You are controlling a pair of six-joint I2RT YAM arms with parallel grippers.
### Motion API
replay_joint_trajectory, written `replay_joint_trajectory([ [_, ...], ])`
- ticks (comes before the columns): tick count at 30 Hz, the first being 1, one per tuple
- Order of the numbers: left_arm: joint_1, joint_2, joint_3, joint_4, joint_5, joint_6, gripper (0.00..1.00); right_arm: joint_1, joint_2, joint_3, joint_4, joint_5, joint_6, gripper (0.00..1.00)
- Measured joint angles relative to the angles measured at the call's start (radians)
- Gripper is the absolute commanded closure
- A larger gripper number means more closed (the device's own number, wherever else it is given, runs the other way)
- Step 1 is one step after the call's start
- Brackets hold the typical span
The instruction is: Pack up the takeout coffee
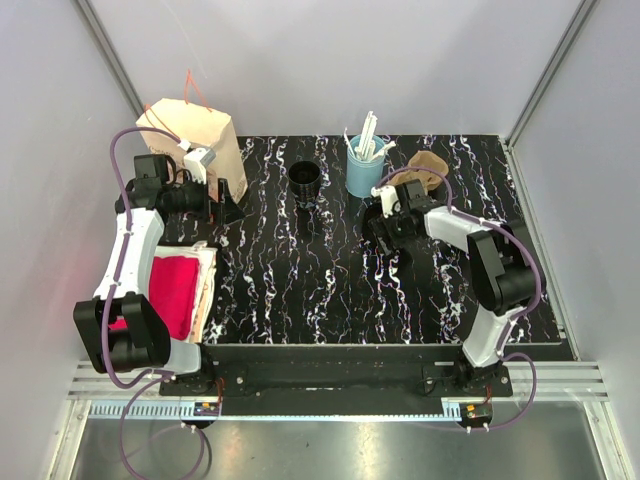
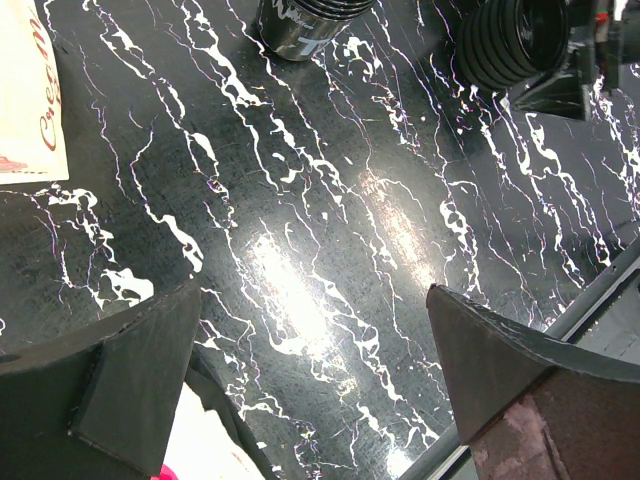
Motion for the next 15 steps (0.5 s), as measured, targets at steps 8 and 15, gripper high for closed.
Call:
replay_joint_trajectory([
  [8, 0.0, 0.005, 0.0, 0.0, -0.005, 0.0, 0.01, 0.011, 0.047, 0.064, 0.077, 0.079, 0.002, 0.26],
  [15, -0.003, 0.031, 0.023, -0.007, -0.05, 0.006, 0.01, 0.012, 0.086, 0.132, 0.09, 0.124, 0.0, 0.26],
])
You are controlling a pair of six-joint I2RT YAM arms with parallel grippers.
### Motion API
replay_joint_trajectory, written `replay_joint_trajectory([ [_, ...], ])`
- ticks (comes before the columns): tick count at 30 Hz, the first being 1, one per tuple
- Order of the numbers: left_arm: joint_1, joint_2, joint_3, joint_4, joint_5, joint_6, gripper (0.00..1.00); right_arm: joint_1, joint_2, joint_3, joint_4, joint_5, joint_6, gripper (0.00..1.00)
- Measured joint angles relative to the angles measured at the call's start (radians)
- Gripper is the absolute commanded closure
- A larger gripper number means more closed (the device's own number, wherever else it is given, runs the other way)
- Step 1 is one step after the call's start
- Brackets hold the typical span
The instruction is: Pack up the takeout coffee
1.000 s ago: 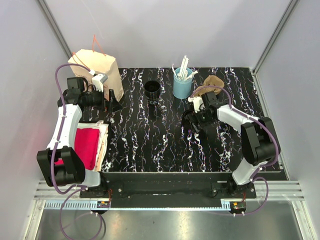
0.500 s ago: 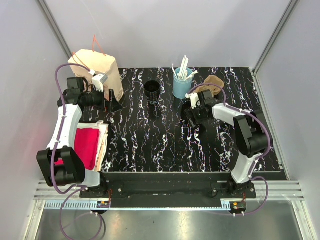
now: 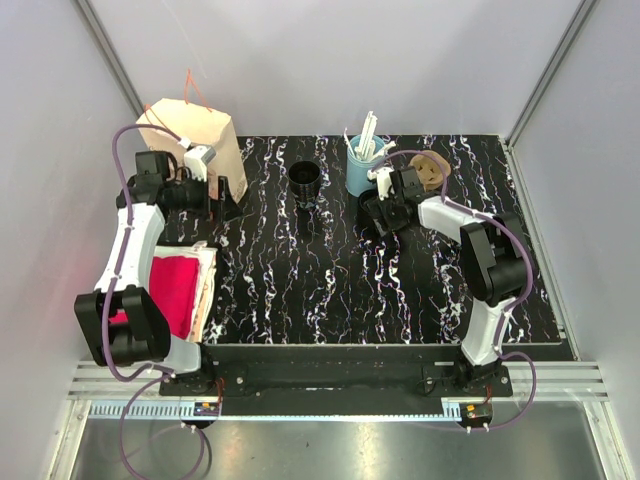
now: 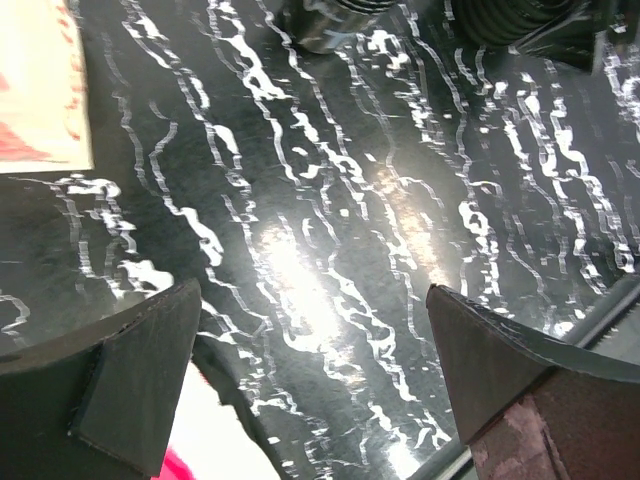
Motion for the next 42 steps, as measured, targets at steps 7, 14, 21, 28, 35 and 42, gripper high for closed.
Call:
replay_joint_trajectory([
  [7, -0.007, 0.067, 0.201, -0.053, -0.089, 0.074, 0.01, 0.0, 0.0, 0.011, -0.01, 0.001, -0.018, 0.21],
  [14, -0.007, 0.156, 0.578, -0.103, -0.167, 0.147, 0.01, 0.0, -0.094, 0.03, -0.213, -0.111, -0.071, 0.16],
  [21, -0.015, 0.339, 0.916, -0.13, -0.168, 0.232, 0.01, 0.0, -0.232, 0.099, -0.424, -0.255, -0.163, 0.13],
  [28, -0.052, 0.507, 0.953, -0.177, -0.212, 0.326, 0.01, 0.0, -0.325, 0.099, -0.518, -0.278, -0.207, 0.11],
  [35, -0.065, 0.581, 0.952, -0.212, -0.242, 0.356, 0.1, -0.035, -0.365, 0.15, -0.543, -0.22, -0.217, 0.12],
  [42, -0.077, 0.581, 0.924, -0.212, -0.243, 0.376, 0.58, -0.193, -0.325, 0.301, -0.539, -0.203, -0.209, 0.12],
])
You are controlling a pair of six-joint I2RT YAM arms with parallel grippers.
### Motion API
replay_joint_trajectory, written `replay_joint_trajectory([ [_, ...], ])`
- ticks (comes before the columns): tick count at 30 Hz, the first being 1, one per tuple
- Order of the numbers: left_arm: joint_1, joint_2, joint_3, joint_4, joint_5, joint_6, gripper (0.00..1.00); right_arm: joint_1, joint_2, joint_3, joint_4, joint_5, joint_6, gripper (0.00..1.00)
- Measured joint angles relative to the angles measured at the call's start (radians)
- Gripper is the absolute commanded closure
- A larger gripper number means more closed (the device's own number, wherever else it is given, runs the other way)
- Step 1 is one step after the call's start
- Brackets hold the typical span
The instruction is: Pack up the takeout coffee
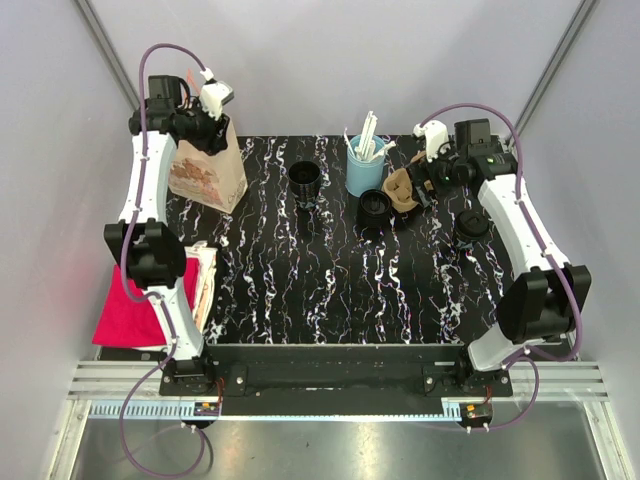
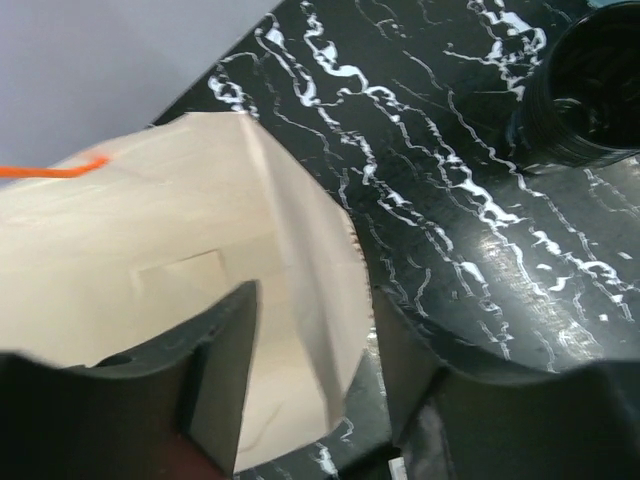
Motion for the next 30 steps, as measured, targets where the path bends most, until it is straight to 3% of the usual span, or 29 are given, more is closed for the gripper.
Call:
replay_joint_trajectory([
  [4, -0.015, 0.0, -0.039, -0.001, -0.002, 0.009, 0.86, -0.016, 0.031, 0.016, 0.003, 0.009, 0.011, 0.12],
  [8, -0.027, -0.002, -0.078, 0.0, -0.003, 0.02, 0.96, -0.02, 0.066, 0.031, -0.002, 0.024, 0.024, 0.12],
  [15, -0.05, -0.072, -0.158, -0.006, 0.003, 0.029, 1.0, -0.07, 0.192, 0.185, -0.005, 0.051, 0.039, 0.17],
  [30, -0.162, -0.452, -0.475, -0.08, 0.085, 0.071, 1.0, -0.089, 0.587, 0.591, -0.078, 0.073, 0.004, 0.25],
])
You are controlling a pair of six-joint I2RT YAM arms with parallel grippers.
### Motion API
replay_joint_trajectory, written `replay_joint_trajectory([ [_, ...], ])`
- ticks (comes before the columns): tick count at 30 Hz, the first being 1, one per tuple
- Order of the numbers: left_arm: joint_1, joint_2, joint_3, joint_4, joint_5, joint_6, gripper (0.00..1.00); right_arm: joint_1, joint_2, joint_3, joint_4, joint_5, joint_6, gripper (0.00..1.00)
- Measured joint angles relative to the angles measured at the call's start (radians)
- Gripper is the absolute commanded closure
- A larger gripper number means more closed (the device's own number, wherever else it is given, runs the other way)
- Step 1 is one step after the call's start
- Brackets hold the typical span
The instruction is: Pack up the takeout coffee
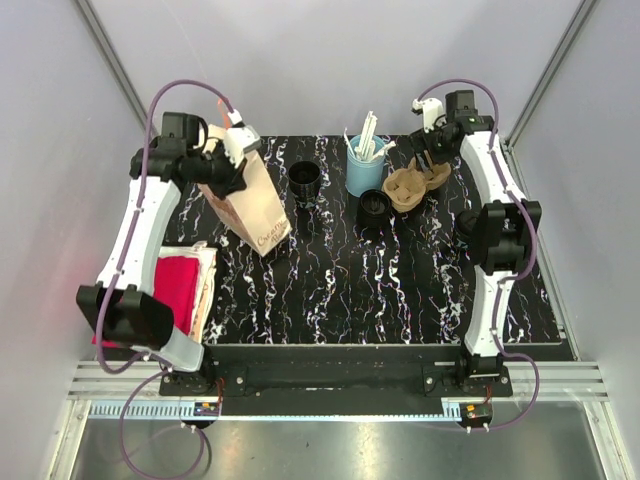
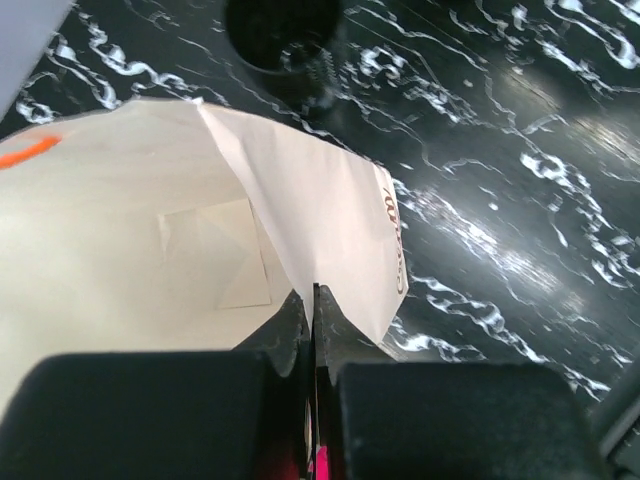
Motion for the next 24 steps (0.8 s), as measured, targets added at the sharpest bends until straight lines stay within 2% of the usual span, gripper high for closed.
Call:
replay_joint_trajectory([
  [10, -0.126, -0.233, -0.236, -0.022, 0.038, 0.002, 1.0, 0.0, 0.144, 0.106, -0.038, -0.005, -0.037, 0.33],
  [17, -0.212, -0.325, -0.322, -0.024, 0.057, 0.0, 1.0, 0.0, 0.177, 0.11, -0.048, -0.026, -0.054, 0.39],
  [20, -0.241, -0.352, -0.349, -0.031, 0.06, 0.0, 1.0, 0.0, 0.189, 0.11, -0.051, -0.032, -0.059, 0.48],
  [22, -0.259, -0.365, -0.36, -0.043, 0.06, 0.001, 1.0, 0.001, 0.194, 0.11, -0.052, -0.034, -0.063, 0.49],
  [24, -0.271, -0.375, -0.363, -0.056, 0.063, 0.002, 0.96, 0.002, 0.196, 0.11, -0.052, -0.038, -0.063, 0.49],
])
